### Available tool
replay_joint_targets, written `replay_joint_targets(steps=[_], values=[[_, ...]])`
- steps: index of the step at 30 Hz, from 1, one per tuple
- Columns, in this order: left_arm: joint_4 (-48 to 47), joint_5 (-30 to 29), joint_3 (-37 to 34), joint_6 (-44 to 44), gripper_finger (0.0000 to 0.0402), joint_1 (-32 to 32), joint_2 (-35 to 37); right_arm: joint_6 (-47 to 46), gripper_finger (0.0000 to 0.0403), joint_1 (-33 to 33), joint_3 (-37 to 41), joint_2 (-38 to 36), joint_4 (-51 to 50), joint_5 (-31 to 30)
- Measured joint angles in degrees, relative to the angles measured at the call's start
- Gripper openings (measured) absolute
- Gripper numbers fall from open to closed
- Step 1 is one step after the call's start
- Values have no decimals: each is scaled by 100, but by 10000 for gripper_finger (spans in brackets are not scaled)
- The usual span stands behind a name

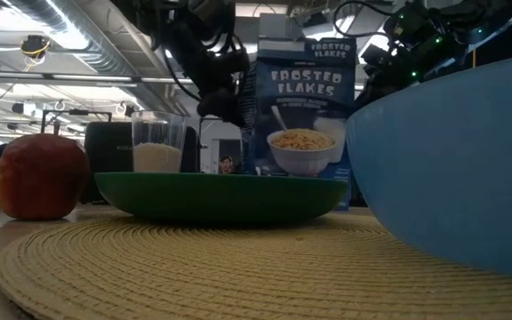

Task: Arrange a breakfast setting
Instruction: Pour the cereal into the blue bowl

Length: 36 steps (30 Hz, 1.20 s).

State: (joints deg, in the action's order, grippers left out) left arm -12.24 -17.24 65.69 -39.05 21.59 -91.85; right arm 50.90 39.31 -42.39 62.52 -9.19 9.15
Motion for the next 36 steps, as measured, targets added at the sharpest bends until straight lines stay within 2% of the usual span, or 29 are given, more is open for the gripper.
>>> replay_joint_targets(steps=[5,15,21,26,30,36], values=[[-123,399,0,234,187,-22,0,-27,30,0,0,1,-4,85],[-265,1434,2,1323,202,247,2,-122,30,0,0,2,-4,242],[-61,2188,2,1644,220,419,2,-289,30,4,4,4,-16,526],[414,2658,2,1779,224,432,-49,-255,30,11,4,-4,-110,310],[755,2740,2,1799,225,428,-200,-132,30,13,2,-91,-285,168],[1279,2543,2,1797,223,471,-473,-99,30,13,7,-407,-646,-3]])
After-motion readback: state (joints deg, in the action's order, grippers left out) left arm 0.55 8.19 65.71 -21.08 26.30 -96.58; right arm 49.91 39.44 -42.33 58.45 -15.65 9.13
